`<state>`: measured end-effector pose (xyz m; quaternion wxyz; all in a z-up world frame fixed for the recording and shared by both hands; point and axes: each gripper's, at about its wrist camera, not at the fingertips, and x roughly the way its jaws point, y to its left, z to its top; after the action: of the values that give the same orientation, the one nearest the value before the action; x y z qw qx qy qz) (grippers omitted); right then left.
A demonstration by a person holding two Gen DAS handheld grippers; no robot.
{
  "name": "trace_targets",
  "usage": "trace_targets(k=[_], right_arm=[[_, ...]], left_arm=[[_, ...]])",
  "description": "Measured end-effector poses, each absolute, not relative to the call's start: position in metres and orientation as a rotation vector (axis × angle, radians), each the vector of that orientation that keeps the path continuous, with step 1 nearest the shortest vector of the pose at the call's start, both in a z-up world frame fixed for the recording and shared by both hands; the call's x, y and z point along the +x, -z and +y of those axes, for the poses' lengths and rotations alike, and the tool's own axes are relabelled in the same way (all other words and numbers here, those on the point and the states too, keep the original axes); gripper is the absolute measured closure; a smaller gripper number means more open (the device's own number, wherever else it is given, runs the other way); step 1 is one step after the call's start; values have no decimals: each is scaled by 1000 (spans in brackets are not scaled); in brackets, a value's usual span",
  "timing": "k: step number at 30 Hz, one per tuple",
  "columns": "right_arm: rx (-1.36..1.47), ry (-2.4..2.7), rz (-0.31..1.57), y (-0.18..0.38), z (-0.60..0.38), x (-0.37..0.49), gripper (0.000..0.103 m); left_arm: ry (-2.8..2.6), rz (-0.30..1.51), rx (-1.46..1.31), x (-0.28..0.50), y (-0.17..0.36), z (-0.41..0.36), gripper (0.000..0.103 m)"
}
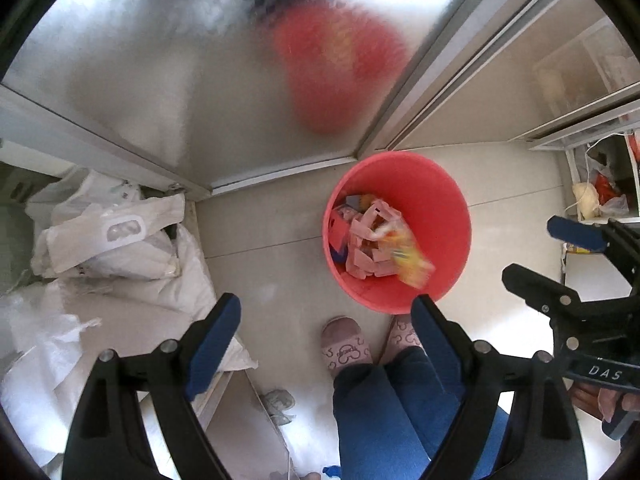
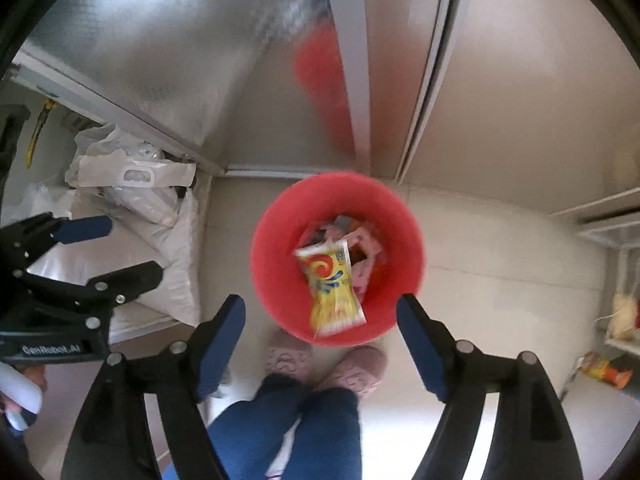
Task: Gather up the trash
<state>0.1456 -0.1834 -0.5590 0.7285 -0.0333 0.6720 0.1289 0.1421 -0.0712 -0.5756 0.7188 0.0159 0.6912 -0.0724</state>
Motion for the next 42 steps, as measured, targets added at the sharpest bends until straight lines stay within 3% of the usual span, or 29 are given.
trace_targets(k=[3,10,14,22,29,34,42], right_arm=[[-76,-272,1447,525,-187,141,15],[-47,-246,1340,403,-198,134,14],[-74,-184,1223,314,-197,128,2],[-41,-136,1019,147,-193,104,1],[-88,-155,820,37,-191,84,1],[-96,-201,680,-25,-200,51,1],[-144,-292,546,-63,-220,-7,1]], left_arm=[[163,1488,57,138,542,-74,17],[176,1390,14,130,419,-75,17],[151,1307,45,123,333,-76,17],[147,1076,82,115,166,-72,16],[90,882,70,81,51,-69,13],[34,756,50,39,-6,-78,12],[-89,638,7,-38,-51,-103,12]])
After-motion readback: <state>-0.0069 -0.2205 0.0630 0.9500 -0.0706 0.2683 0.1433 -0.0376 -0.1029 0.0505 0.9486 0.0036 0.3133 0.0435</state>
